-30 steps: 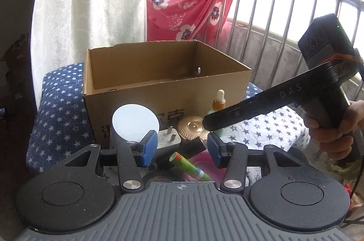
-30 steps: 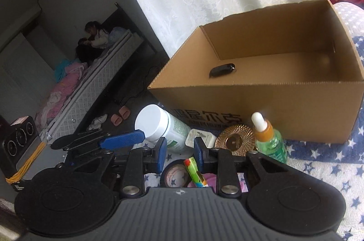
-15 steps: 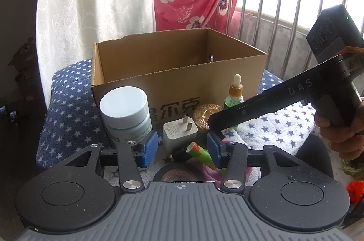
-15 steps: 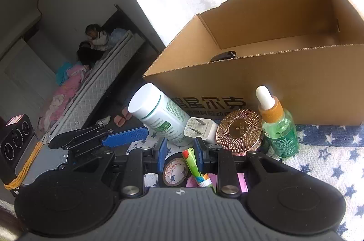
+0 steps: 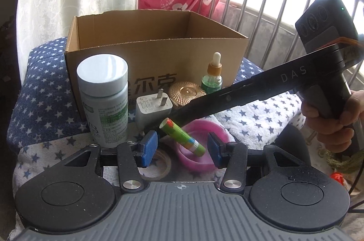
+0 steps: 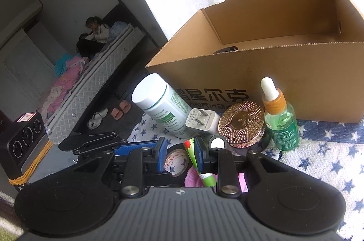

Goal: Organize rigid objects
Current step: 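Return the right gripper and grasp the green-yellow tube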

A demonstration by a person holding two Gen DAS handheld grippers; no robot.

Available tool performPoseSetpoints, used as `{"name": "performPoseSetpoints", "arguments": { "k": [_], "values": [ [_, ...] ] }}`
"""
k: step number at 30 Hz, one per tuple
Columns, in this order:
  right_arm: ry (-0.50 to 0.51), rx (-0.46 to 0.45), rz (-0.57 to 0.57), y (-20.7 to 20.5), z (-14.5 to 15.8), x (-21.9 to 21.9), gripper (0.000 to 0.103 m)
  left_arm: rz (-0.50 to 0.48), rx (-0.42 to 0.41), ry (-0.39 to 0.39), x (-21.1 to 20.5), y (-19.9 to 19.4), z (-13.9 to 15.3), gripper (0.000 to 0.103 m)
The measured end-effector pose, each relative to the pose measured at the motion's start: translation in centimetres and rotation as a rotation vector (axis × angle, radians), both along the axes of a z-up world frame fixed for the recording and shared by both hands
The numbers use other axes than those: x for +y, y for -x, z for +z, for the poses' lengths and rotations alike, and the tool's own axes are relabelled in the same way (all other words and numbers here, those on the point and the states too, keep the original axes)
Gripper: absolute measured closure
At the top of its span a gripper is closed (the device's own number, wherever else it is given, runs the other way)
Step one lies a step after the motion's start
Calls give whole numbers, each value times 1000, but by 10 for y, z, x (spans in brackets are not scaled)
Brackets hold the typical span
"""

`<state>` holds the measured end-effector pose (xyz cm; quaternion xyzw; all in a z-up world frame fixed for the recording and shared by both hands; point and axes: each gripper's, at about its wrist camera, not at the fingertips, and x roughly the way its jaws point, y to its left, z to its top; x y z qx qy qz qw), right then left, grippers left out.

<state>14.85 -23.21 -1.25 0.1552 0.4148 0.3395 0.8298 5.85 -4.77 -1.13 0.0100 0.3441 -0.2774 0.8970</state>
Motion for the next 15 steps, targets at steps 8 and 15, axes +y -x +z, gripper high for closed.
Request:
{"name": "performPoseSetpoints", "arguments": {
  "k": [8,15],
  "values": [
    [72,18,37,-7,-16,19,75,5,51,45,-8,-13,-20,57],
    [84,3,50,-8,-19,24,77,38,52,46,-7,-17,-24,63]
  ]
}}
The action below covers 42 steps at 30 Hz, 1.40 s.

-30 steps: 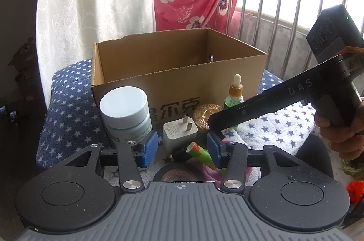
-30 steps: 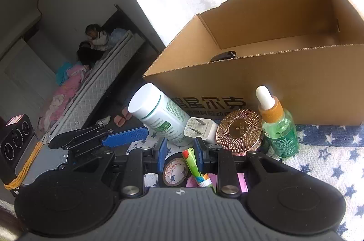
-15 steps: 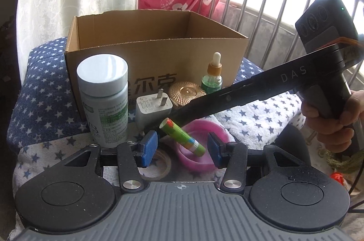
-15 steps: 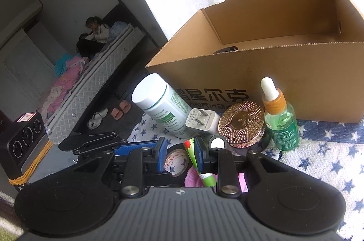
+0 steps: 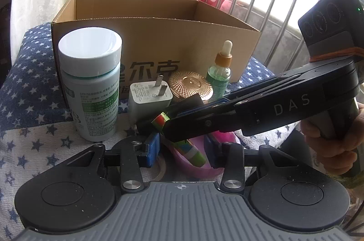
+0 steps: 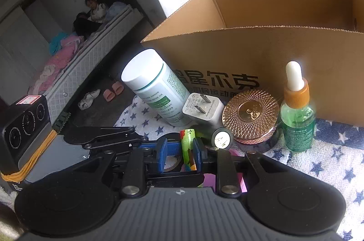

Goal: Organize rigid objects
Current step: 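Carry the green-yellow tube into the box and open the right gripper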

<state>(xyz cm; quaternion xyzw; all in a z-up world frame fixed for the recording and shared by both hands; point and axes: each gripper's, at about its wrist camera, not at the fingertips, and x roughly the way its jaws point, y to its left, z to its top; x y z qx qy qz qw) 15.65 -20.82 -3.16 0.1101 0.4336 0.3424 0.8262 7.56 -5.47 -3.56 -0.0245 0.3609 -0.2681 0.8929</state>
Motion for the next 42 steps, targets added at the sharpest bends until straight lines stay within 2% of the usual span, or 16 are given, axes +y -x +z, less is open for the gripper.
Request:
{"name": "performPoseSetpoints", "arguments": {
  "k": [4,8,15,22,25,30,35,37,39,42],
  "values": [
    [20,-16,-13,3,1,0,85,15,-8,6,3,2,2,69],
    [7,-25,-26,7,5,-3,85,30,-27,5,4,5,5,76],
    [-1,-55,-55,17,15,-5,85,44,-60,1,1,13,13,83],
    [-18,-113,-72,26,38,-3,85,60,-126,-8,-1,21,34,87],
    [-29,-141,-72,28,54,-1,85,63,-150,-11,1,21,49,87],
    [-44,-239,-51,21,99,5,85,74,-246,-29,3,14,90,87],
    [-43,-302,-26,-14,141,13,85,89,-307,-70,4,-18,129,87],
    [-43,-281,-19,-39,148,16,85,97,-286,-80,5,-41,136,87],
    [-43,-233,-19,-66,146,18,85,101,-228,-92,7,-72,136,87],
    [-52,-95,-23,-117,126,19,85,98,-103,-109,8,-118,122,87]
  ]
}}
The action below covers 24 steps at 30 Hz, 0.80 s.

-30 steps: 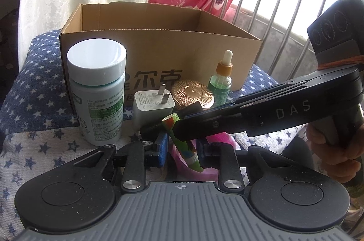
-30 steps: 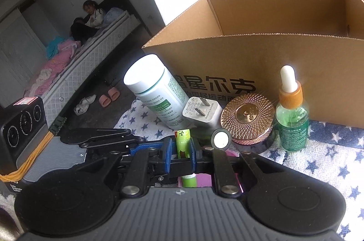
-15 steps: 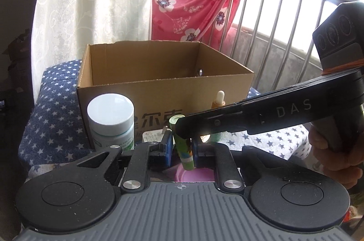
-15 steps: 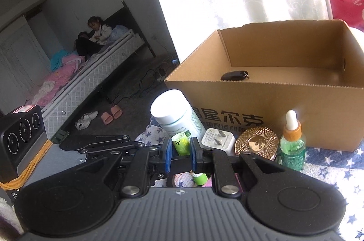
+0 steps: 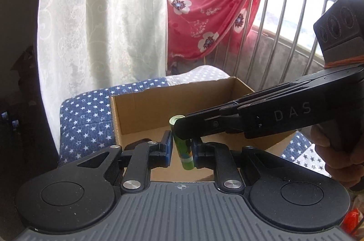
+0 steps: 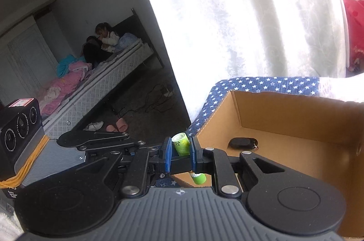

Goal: Organize rigid objects
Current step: 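Carry the green-yellow tube into the box and open the right gripper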

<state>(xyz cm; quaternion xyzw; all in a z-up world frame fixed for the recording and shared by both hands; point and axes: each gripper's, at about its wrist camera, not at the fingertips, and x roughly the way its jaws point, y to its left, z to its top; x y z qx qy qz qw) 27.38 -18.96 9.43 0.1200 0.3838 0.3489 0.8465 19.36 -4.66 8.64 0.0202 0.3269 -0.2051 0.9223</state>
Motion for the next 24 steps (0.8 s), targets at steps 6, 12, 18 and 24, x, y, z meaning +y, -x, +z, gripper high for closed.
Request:
{"name": "performPoseSetpoints", "arguments": {
  "k": [6,12,18,24],
  "values": [
    [1,280,0,-69,-61,2,85,17,233,-47,10,-54,-47,87],
    [1,412,-6,-100,-92,11,84,53,252,-151,4,-68,-61,84],
    [-16,390,-13,-103,-82,9,83,66,231,-96,14,-63,-48,78],
    [-71,314,-38,-74,-51,-12,83,79,167,-23,29,-40,-23,64]
  ]
}}
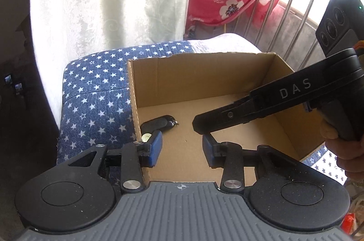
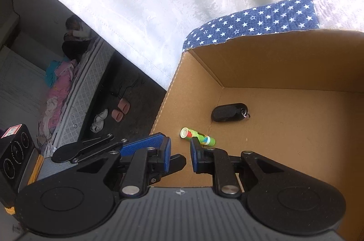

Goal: Organize rigid objects
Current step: 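Carry the green-yellow tube into the box and open the right gripper, then return the right gripper and grasp the black gold-capped cylinder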

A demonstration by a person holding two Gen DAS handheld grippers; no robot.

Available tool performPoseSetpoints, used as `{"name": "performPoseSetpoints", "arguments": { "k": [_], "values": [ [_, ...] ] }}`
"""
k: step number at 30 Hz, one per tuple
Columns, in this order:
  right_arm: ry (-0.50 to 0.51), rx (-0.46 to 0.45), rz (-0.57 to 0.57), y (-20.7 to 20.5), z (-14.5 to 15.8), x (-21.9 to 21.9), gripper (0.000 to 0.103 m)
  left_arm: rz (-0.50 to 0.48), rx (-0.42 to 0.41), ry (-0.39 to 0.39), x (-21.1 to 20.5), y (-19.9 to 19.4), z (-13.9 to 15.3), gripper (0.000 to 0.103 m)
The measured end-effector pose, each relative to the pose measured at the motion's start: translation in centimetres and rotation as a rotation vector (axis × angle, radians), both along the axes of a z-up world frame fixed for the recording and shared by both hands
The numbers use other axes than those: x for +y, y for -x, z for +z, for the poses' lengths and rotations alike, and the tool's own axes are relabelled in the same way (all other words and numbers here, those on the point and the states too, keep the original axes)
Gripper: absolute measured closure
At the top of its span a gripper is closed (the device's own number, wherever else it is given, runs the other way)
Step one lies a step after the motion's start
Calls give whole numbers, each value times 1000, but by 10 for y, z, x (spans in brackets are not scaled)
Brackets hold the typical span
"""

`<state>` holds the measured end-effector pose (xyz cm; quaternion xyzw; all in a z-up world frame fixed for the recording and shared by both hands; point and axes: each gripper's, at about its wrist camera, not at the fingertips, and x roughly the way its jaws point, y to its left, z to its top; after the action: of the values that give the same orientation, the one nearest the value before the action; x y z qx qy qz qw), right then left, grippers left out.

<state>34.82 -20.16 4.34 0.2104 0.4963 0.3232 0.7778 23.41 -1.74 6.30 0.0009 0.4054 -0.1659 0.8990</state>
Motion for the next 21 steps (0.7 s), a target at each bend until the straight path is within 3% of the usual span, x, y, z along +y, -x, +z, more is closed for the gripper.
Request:
{"name": "performPoseSetpoints", "arguments": {
  "k": [6,11,15,21],
  "values": [
    [-67,-118,-37,56,38,-31,83,9,-114,53,16,45,24,54],
    [-122,-193,-60,113,52,-52,83,-10,-192,87,22,85,31,50],
    [-164,-241,-94,156,43,-66,83,-20,-235,112,24,118,19,49],
    [-176,-222,-177,192,-5,-74,83,-51,-202,108,8,148,-21,48]
  ]
}}
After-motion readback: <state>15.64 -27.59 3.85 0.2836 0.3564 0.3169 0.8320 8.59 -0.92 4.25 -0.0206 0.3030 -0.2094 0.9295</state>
